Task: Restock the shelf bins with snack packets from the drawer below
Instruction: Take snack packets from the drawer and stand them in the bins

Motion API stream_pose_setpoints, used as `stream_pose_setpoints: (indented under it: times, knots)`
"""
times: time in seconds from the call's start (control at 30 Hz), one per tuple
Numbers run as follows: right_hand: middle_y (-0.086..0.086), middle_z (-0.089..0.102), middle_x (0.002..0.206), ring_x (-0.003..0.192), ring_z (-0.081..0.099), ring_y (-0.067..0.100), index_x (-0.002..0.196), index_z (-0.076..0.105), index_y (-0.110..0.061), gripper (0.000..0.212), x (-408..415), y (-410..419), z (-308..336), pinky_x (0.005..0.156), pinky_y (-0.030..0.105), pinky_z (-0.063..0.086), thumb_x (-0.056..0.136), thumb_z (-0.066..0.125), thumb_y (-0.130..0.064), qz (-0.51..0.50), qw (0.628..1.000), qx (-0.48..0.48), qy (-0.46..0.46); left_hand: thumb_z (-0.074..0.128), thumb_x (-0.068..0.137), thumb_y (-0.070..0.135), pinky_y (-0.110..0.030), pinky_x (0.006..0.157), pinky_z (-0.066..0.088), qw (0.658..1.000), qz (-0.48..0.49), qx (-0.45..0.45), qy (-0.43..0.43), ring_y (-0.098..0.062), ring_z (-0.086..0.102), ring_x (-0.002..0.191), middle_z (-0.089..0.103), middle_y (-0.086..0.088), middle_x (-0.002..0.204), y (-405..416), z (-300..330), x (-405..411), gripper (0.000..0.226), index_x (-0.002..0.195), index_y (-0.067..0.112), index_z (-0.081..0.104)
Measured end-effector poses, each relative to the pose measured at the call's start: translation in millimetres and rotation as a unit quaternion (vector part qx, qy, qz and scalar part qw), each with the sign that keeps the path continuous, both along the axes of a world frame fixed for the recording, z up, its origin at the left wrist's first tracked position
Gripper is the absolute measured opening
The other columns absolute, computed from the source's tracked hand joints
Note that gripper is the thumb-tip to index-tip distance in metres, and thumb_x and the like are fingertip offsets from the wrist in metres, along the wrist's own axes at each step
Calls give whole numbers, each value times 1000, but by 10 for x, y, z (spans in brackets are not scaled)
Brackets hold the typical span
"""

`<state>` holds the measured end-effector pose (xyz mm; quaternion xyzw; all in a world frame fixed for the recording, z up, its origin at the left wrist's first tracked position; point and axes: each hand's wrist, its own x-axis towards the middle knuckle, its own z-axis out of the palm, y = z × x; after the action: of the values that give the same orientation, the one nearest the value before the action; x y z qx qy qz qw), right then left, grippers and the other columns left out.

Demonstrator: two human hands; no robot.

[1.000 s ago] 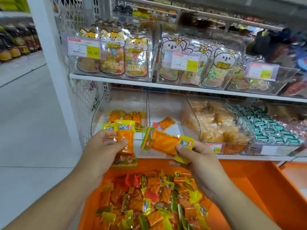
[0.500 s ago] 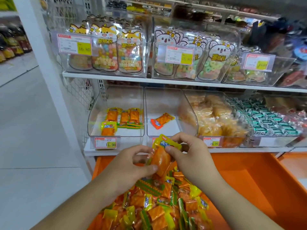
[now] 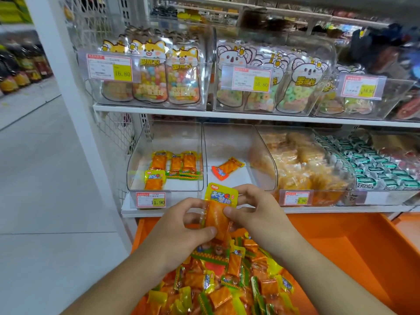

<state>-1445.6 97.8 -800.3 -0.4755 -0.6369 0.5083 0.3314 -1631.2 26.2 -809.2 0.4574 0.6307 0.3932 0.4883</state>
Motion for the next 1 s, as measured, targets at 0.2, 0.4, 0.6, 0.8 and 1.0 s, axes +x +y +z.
stream_pose_setpoints:
  times: [0.2,0.4,0.6,0.8,1.0]
  knots:
    - [5,75,91,65,70,23,114,67,-19,27,-284,180,62,69,43,60,91,78,-11,22,1000,8,-14,85,84,23,-33,87,60,999,39,2,15,-8,77,86,80,10,93,116,144,-243,32,110,32,69]
    - [-18,57,140,124,57,2,147,48,-35,49,-498,663,76,106,36,52,101,64,-35,51,977,144,-151,91,77,20,-38,80,59,989,141,31,37,-21,75,87,75,-3,97,743,232,-721,49,116,28,63]
    - [-21,33,164,150,27,1,161,28,-39,63,-558,893,-115,116,16,21,105,57,-33,102,940,190,-264,87,79,12,-30,69,57,983,117,-12,143,-23,73,82,75,-7,91,1583,-182,-1002,46,118,19,62]
    - [-26,28,164,152,22,-2,161,25,-42,66,-545,978,-210,120,18,19,105,58,-37,104,941,188,-263,92,64,15,-46,85,62,980,66,-79,170,-28,72,95,73,-10,106,1891,-520,-986,52,107,19,64]
    - [-26,25,166,154,18,-1,162,22,-43,68,-555,978,-242,120,18,17,105,58,-37,104,941,188,-260,91,69,13,-53,85,63,970,-28,-104,216,-27,77,90,79,-3,95,1951,-577,-968,39,102,24,74]
